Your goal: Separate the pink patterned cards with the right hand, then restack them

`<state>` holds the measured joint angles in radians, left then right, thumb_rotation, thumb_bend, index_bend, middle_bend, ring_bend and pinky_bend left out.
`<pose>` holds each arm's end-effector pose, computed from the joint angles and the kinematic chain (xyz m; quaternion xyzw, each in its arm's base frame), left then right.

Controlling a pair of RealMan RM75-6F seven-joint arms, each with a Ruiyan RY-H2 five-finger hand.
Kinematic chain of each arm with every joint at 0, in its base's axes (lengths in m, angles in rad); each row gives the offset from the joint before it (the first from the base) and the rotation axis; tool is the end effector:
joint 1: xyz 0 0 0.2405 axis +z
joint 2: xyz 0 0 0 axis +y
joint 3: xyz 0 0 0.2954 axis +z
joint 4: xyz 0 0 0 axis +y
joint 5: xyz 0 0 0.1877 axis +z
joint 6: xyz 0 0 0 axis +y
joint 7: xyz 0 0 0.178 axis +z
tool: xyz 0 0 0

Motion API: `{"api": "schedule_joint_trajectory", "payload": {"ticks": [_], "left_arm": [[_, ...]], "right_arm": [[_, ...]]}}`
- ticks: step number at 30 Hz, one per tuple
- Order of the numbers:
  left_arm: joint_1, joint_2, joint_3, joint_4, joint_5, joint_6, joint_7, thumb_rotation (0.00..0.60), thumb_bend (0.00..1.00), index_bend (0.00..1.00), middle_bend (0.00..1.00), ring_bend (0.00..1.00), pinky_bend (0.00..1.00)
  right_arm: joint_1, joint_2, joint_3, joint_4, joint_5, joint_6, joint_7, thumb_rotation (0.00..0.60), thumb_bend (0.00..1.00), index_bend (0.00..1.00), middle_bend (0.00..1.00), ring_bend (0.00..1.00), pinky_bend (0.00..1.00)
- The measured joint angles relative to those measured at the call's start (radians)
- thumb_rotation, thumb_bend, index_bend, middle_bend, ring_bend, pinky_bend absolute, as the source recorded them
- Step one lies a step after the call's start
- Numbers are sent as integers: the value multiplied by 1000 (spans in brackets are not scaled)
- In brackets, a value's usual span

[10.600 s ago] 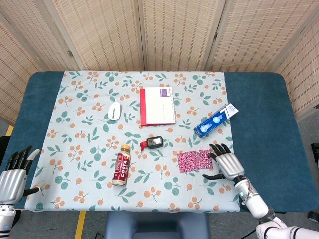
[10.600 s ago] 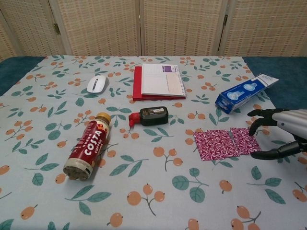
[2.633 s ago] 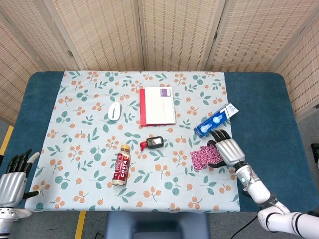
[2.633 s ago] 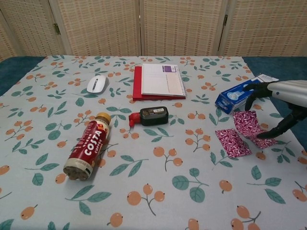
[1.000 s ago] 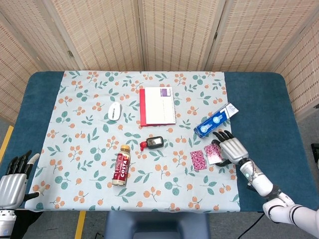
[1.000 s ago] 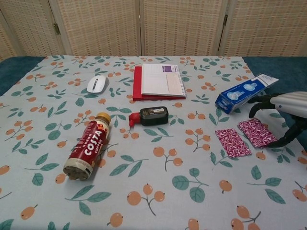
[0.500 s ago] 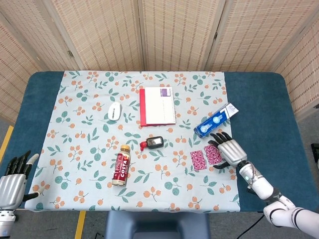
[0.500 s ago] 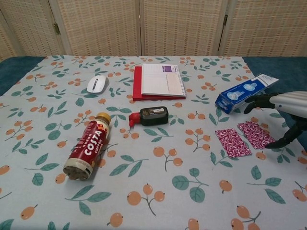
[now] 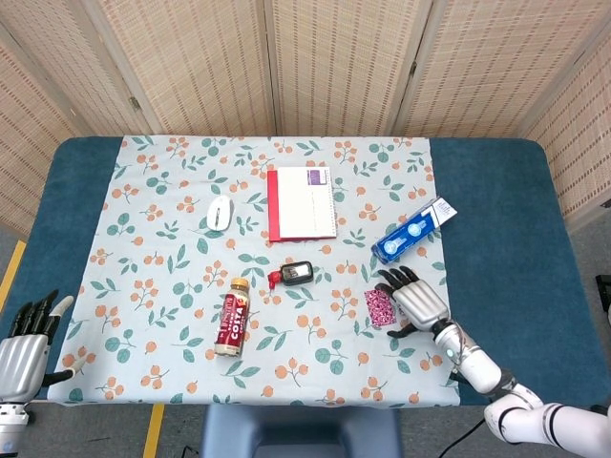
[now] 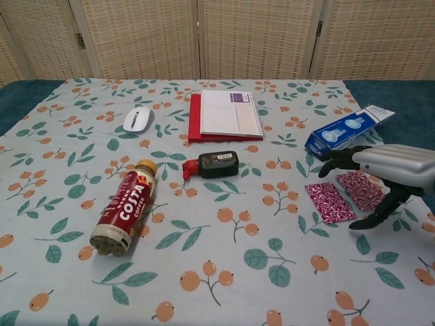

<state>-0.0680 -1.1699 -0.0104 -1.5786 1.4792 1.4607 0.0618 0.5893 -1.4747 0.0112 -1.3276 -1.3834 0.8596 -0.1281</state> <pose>-0.3526 0.2028 0.1722 -0.6056 -0.4022 -0.3481 0.5918 -0.2727 -0.3455 -0.0079 0.7980 -0.3786 0.2635 0.3879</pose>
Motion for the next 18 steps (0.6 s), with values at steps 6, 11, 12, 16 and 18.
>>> {"api": "schedule_joint_trajectory", "payload": {"ticks": [6, 11, 12, 16, 18], "left_arm": [[0, -4, 0, 14, -1, -4, -11, 600, 222, 117, 8, 86, 0], [-1, -6, 0, 17, -4, -8, -11, 600, 222, 117, 8, 86, 0], [-1, -7, 0, 17, -4, -9, -11, 600, 222, 117, 8, 86, 0], [-3, -7, -1, 16, -3, -10, -10, 600, 222, 117, 8, 86, 0], [-3, -6, -1, 16, -3, -10, -10, 600, 222, 117, 8, 86, 0]], "right_arm": [[19, -29, 20, 22, 47, -36, -36, 444, 182, 175, 65, 0, 0], [26, -35, 24, 31, 66, -51, -48, 444, 182, 175, 65, 0, 0], [27, -35, 24, 32, 70, -53, -50, 444, 182, 175, 65, 0, 0], [30, -37, 24, 35, 77, -60, -53, 444, 182, 176, 65, 0, 0], [32, -38, 24, 35, 79, -62, -55, 444, 182, 185, 65, 0, 0]]}}
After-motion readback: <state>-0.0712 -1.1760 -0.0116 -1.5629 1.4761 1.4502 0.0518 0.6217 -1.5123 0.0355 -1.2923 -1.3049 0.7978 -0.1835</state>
